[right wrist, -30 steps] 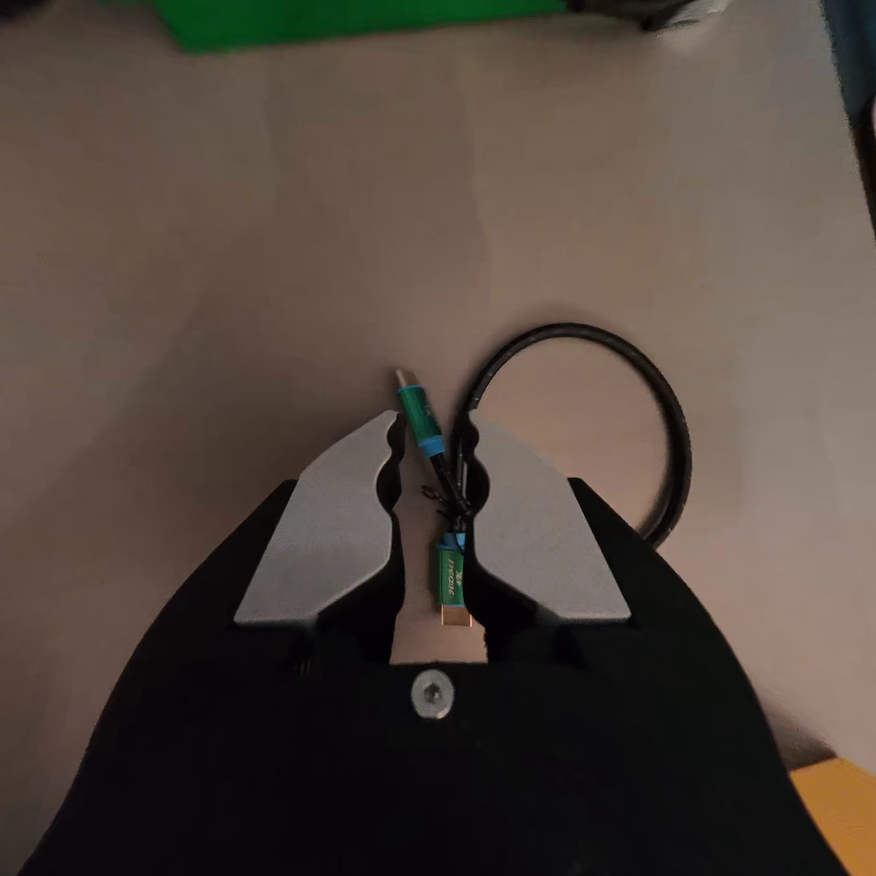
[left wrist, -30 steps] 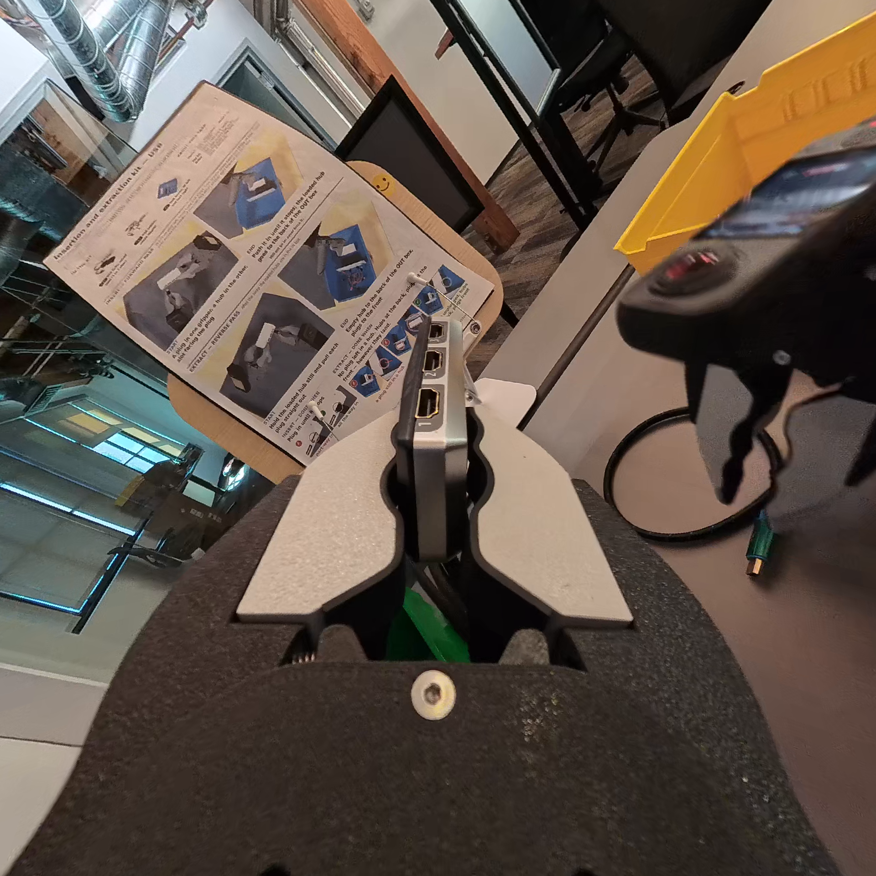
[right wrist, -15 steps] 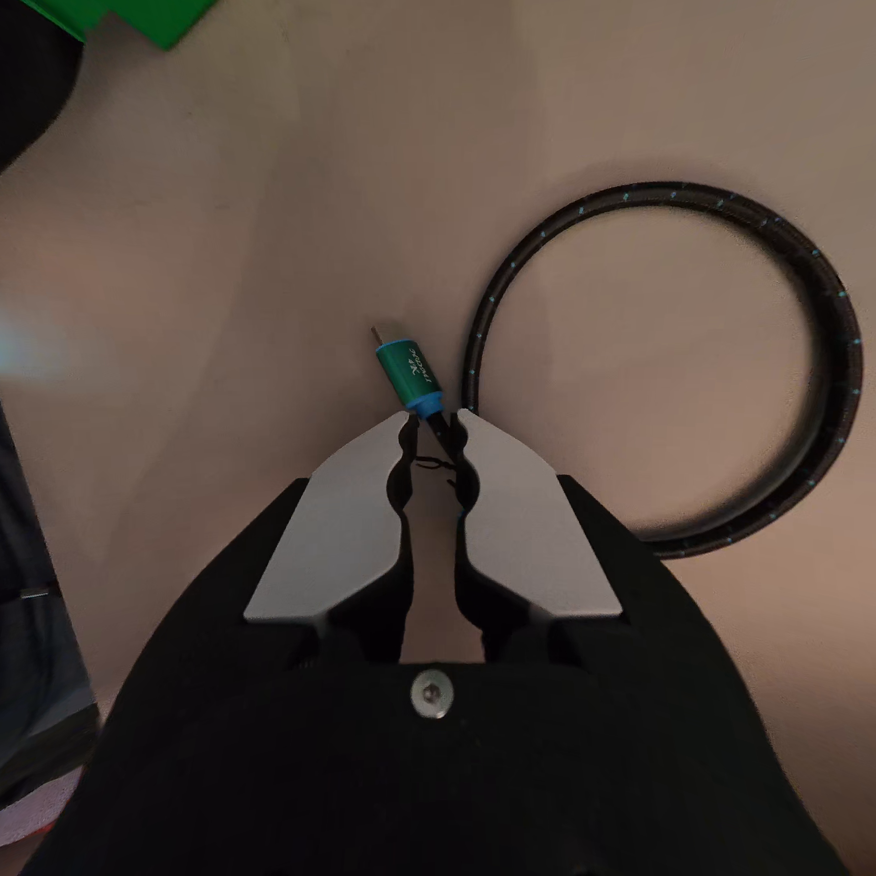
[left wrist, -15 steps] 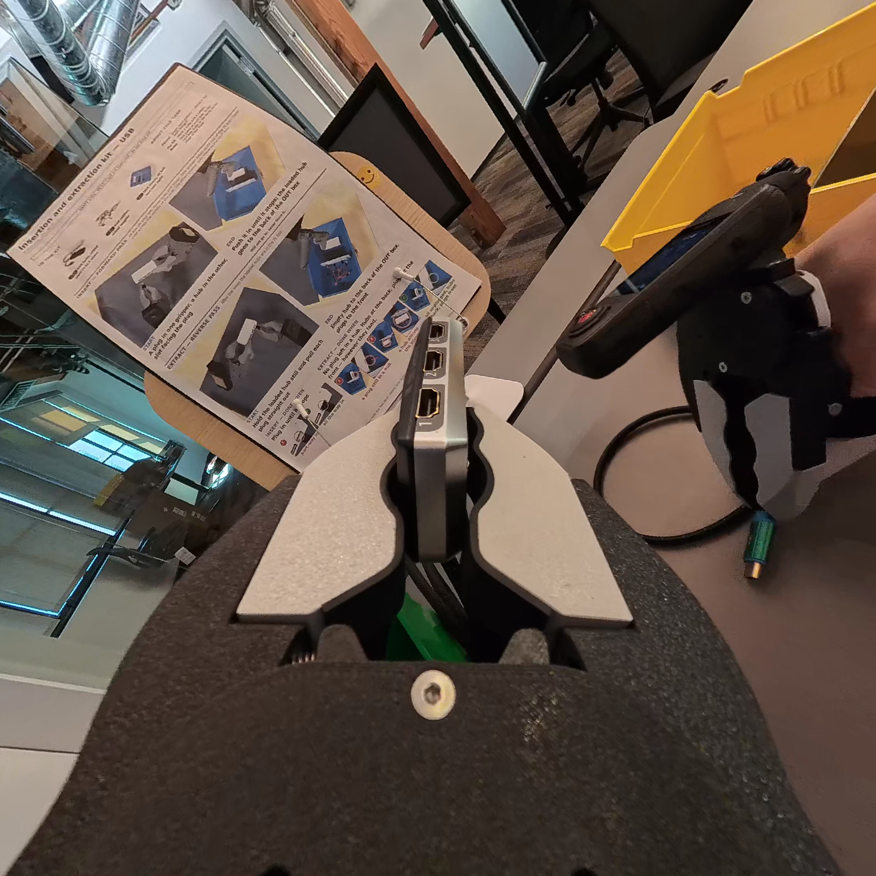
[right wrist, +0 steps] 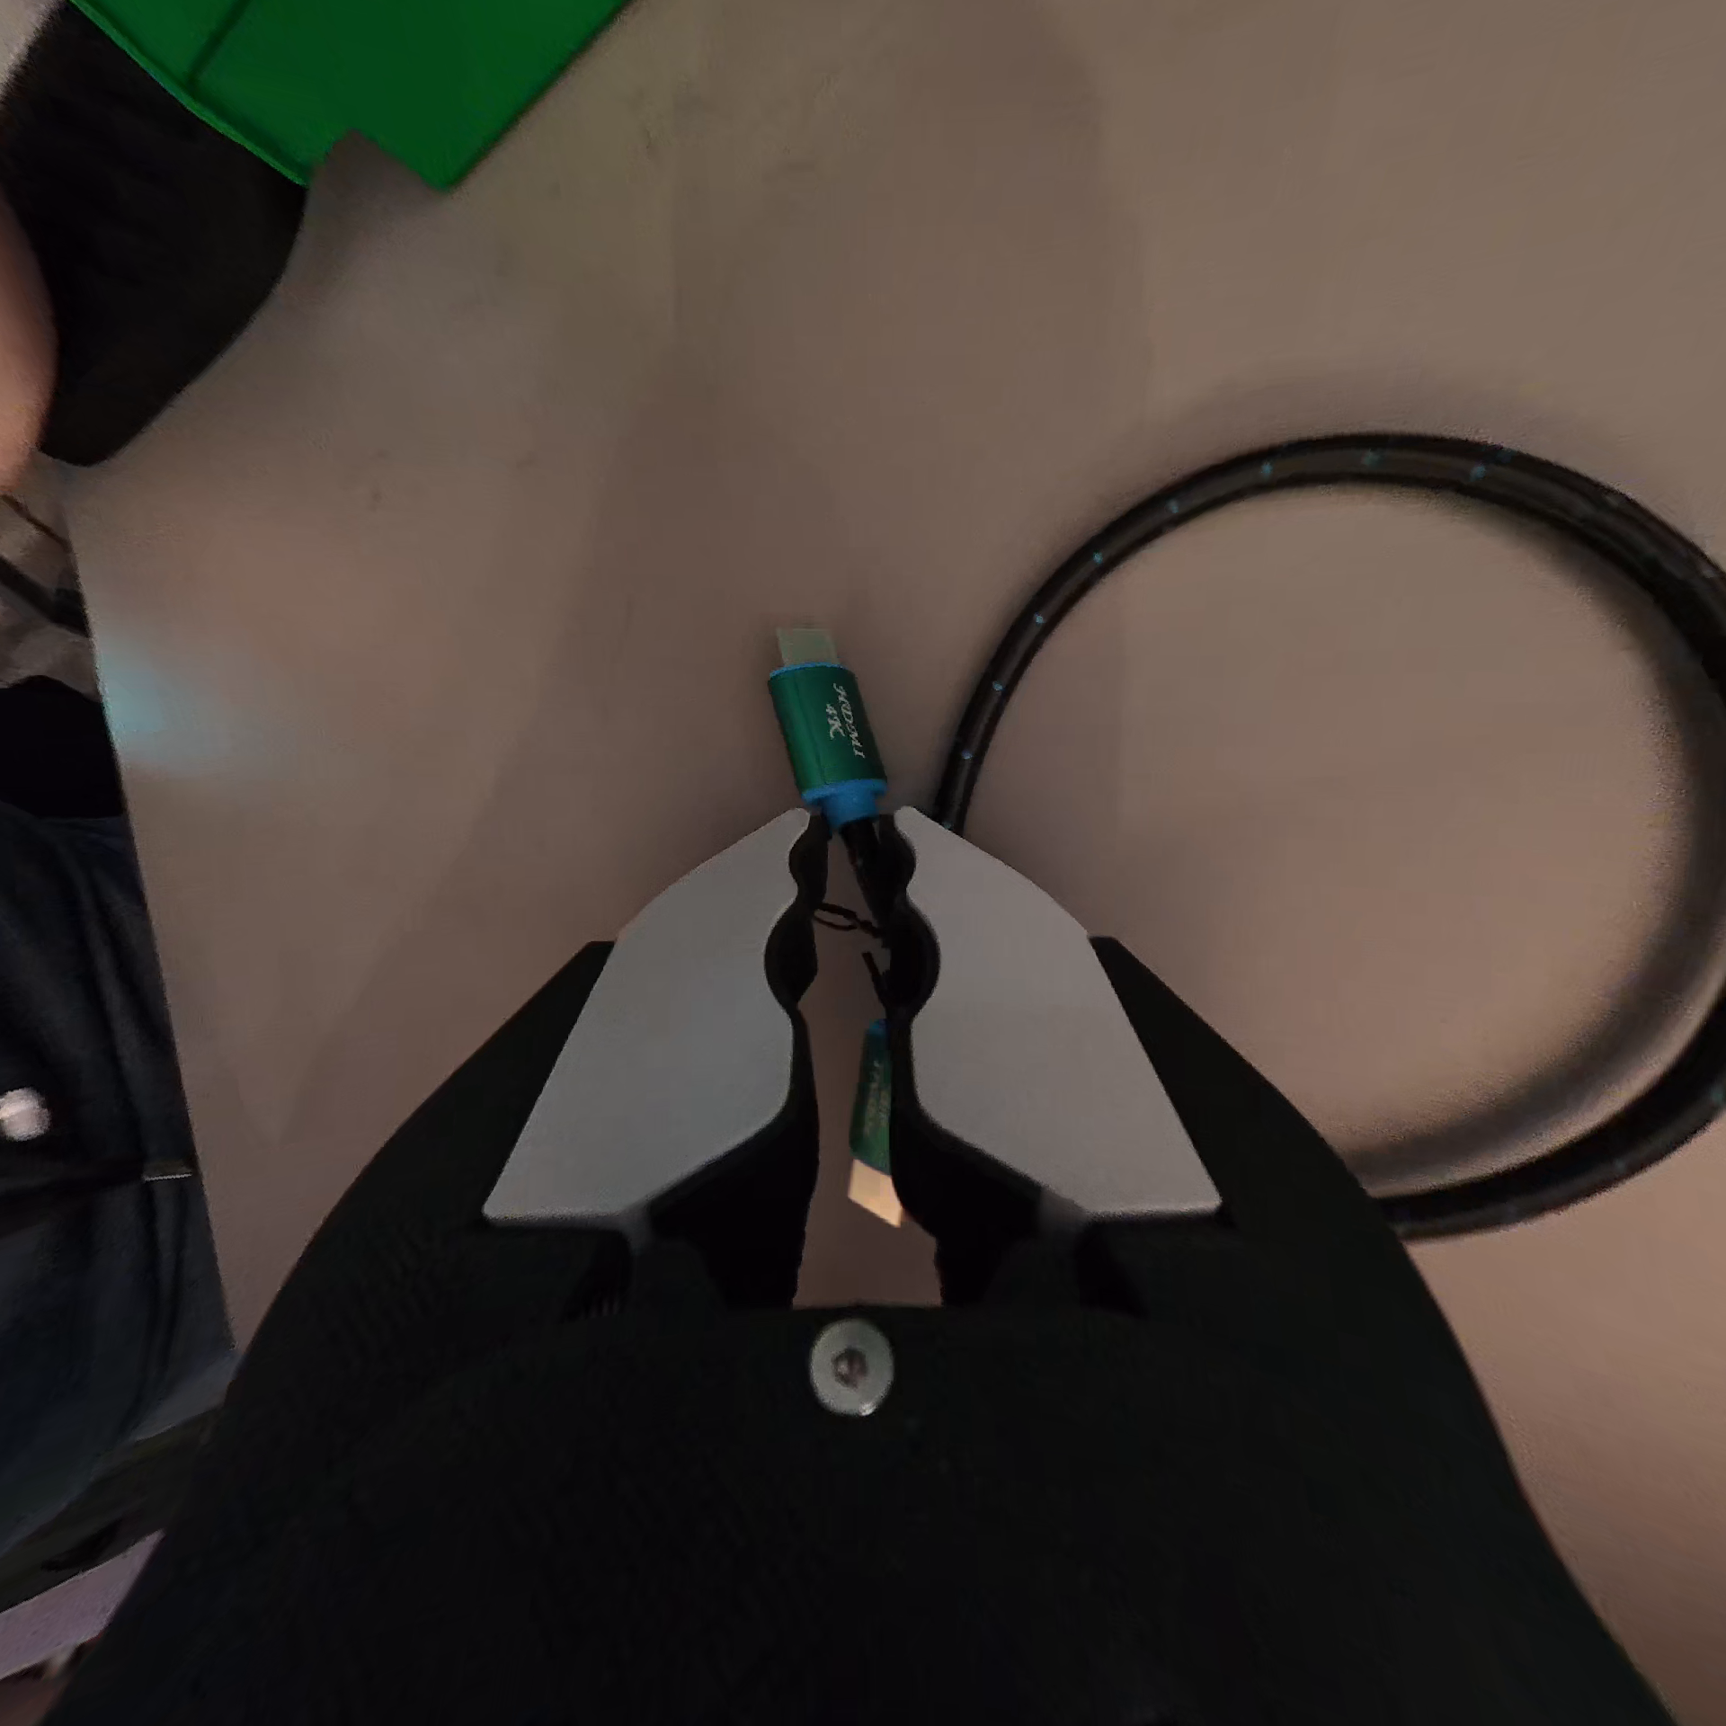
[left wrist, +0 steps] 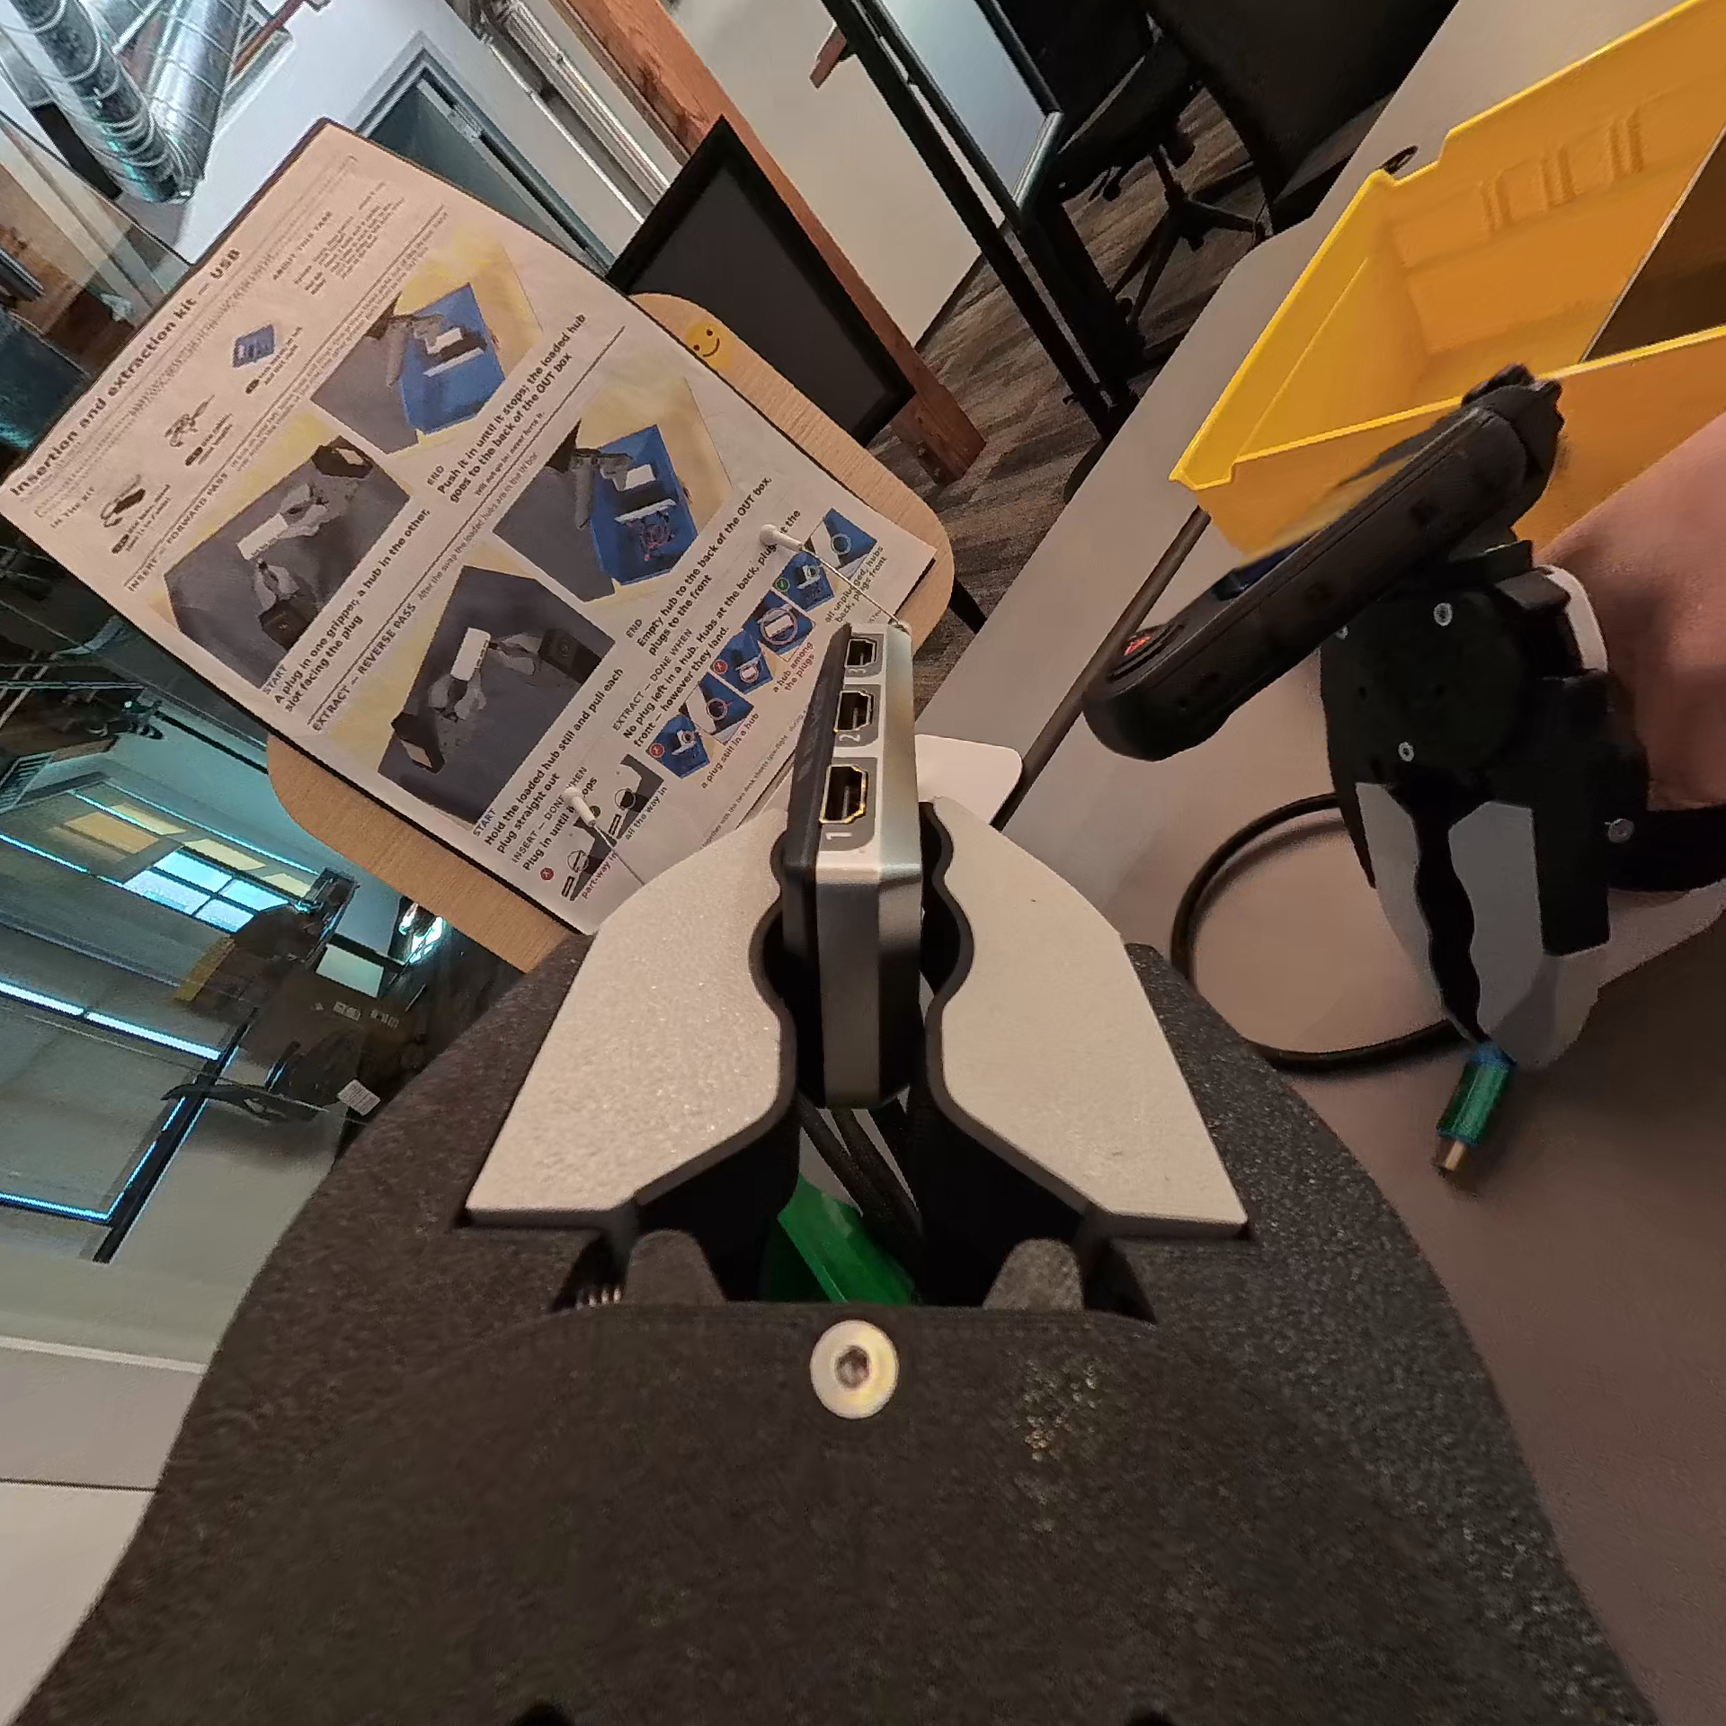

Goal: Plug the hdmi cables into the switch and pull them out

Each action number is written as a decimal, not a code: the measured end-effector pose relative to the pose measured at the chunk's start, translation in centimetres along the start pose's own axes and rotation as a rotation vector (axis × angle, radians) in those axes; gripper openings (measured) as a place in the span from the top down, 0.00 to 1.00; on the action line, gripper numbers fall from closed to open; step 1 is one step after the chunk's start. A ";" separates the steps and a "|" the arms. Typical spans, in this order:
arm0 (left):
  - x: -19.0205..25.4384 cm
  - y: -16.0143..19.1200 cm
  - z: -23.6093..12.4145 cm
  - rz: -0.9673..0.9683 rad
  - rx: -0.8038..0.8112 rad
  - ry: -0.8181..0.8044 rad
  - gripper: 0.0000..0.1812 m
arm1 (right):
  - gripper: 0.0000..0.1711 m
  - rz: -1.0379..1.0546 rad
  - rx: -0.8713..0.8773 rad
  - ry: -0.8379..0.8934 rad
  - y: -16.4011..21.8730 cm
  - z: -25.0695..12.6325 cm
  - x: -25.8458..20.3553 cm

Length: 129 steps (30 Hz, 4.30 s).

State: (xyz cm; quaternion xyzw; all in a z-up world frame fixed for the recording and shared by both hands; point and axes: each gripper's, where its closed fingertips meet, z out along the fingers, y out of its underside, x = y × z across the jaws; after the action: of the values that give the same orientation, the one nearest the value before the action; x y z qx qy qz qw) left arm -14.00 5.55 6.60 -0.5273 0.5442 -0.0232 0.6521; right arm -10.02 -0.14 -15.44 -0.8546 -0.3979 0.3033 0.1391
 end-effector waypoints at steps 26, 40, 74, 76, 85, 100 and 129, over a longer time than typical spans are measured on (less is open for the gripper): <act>-1.3 0.3 -0.5 -0.010 -0.006 -0.039 0.88 | 0.95 -0.380 0.318 0.456 -6.3 -10.5 -2.2; 3.1 1.2 2.0 0.250 -0.082 -0.068 0.88 | 0.95 -0.660 0.180 0.955 -6.2 -17.6 -6.4; 9.2 2.4 4.0 0.710 -0.197 -0.063 0.87 | 0.95 -0.474 -0.156 0.910 -1.9 -14.0 -3.0; 9.4 2.5 4.0 0.724 -0.205 -0.062 0.87 | 0.95 -0.455 -0.170 0.905 -1.6 -13.9 -2.9; 10.3 3.4 4.4 0.746 -0.253 -0.035 0.88 | 0.95 -0.409 -0.238 0.923 -0.9 -13.1 -2.4; 10.6 3.5 4.5 0.767 -0.267 -0.033 0.87 | 0.95 -0.355 -0.256 0.932 -0.6 -12.9 -2.0; 12.7 4.7 4.7 0.619 -0.241 0.180 0.88 | 0.95 -0.587 -0.354 0.914 -0.2 -12.5 -3.0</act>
State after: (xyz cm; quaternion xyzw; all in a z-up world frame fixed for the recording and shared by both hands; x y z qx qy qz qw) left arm -7.98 3.08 -6.15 -0.4061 0.7326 0.1940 0.5106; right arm -3.74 -2.29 -4.41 -0.7629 -0.5626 -0.2199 0.2304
